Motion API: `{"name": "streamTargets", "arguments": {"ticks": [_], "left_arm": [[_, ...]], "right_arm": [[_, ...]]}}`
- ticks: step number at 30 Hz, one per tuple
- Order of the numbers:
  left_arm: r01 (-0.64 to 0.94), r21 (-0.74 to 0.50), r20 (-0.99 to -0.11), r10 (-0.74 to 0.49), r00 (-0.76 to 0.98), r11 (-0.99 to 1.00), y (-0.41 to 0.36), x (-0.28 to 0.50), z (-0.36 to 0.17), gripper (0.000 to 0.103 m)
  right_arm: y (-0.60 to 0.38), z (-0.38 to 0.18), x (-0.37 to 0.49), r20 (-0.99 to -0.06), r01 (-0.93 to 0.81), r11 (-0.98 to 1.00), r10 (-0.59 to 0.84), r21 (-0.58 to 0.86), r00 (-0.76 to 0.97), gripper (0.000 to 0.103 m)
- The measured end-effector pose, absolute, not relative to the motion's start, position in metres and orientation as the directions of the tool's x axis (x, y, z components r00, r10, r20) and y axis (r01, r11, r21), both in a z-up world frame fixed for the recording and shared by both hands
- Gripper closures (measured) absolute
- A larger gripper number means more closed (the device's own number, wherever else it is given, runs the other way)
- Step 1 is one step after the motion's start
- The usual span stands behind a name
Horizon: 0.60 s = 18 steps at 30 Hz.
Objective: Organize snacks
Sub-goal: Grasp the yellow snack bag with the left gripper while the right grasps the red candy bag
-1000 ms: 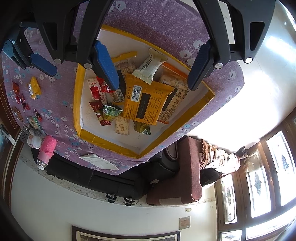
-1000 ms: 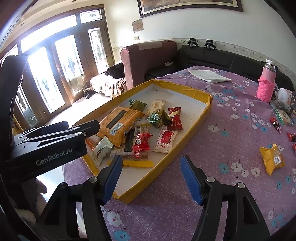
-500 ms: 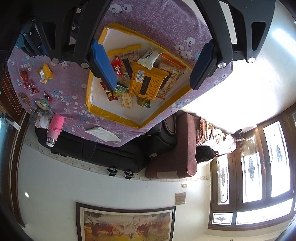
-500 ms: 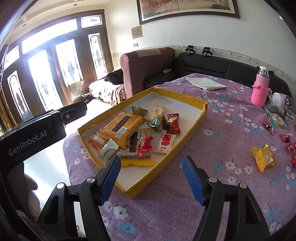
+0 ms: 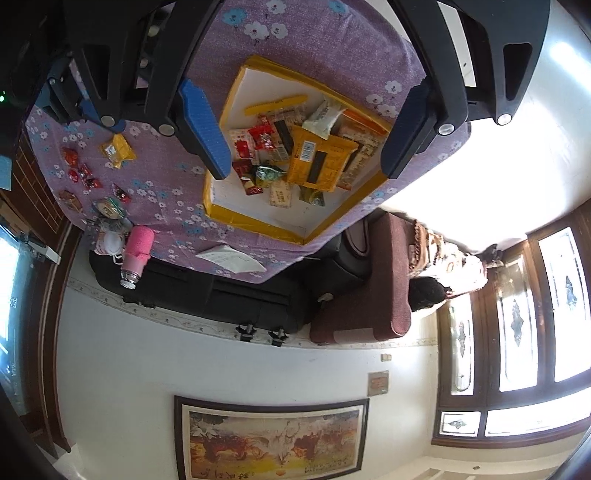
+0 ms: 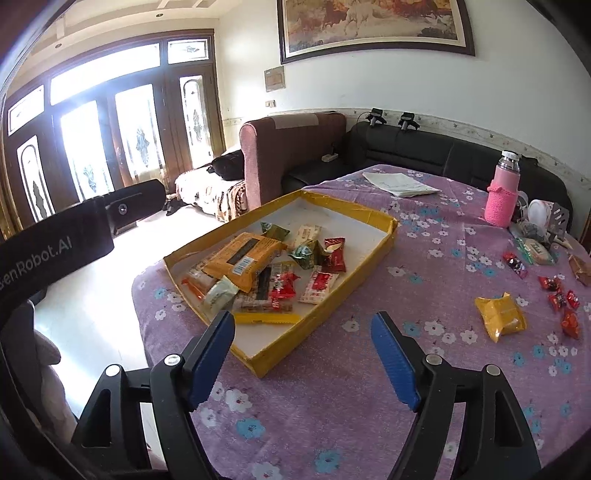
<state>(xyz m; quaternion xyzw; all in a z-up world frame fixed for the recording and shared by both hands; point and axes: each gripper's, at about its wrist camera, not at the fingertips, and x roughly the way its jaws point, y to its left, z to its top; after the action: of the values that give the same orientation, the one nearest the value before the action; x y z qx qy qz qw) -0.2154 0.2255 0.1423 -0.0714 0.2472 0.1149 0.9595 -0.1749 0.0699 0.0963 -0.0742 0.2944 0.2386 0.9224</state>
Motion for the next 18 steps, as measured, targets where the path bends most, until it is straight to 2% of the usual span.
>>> {"name": "streamTargets", "arguments": {"ticks": [2, 7, 11, 14, 18], "left_arm": [[-0.206, -0.113, -0.517, 0.119, 0.847, 0.972, 0.224, -0.206, 0.140, 0.019], [-0.038, -0.155, -0.585, -0.061, 0.809, 0.987, 0.189, -0.175, 0.127, 0.019], [0.141, -0.208, -0.645, -0.244, 0.724, 0.968, 0.141, -0.135, 0.111, 0.019], [0.276, -0.274, -0.686, -0.388, 0.616, 0.921, 0.096, -0.092, 0.094, 0.020], [0.377, -0.273, -0.719, -0.448, 0.532, 0.885, 0.043, -0.041, 0.077, 0.020]], "right_arm": [[0.041, 0.097, -0.161, -0.588, -0.420, 0.907, 0.337, -0.006, 0.735, 0.025], [-0.084, 0.084, -0.109, -0.669, -0.177, 0.973, 0.233, 0.152, 0.706, 0.023], [-0.181, 0.069, -0.085, -0.707, 0.003, 0.983, 0.131, 0.185, 0.695, 0.022], [-0.243, 0.063, -0.071, -0.702, 0.090, 0.947, 0.161, 0.307, 0.694, 0.022], [-0.289, 0.055, -0.046, -0.690, 0.140, 0.898, 0.212, 0.416, 0.692, 0.023]]}}
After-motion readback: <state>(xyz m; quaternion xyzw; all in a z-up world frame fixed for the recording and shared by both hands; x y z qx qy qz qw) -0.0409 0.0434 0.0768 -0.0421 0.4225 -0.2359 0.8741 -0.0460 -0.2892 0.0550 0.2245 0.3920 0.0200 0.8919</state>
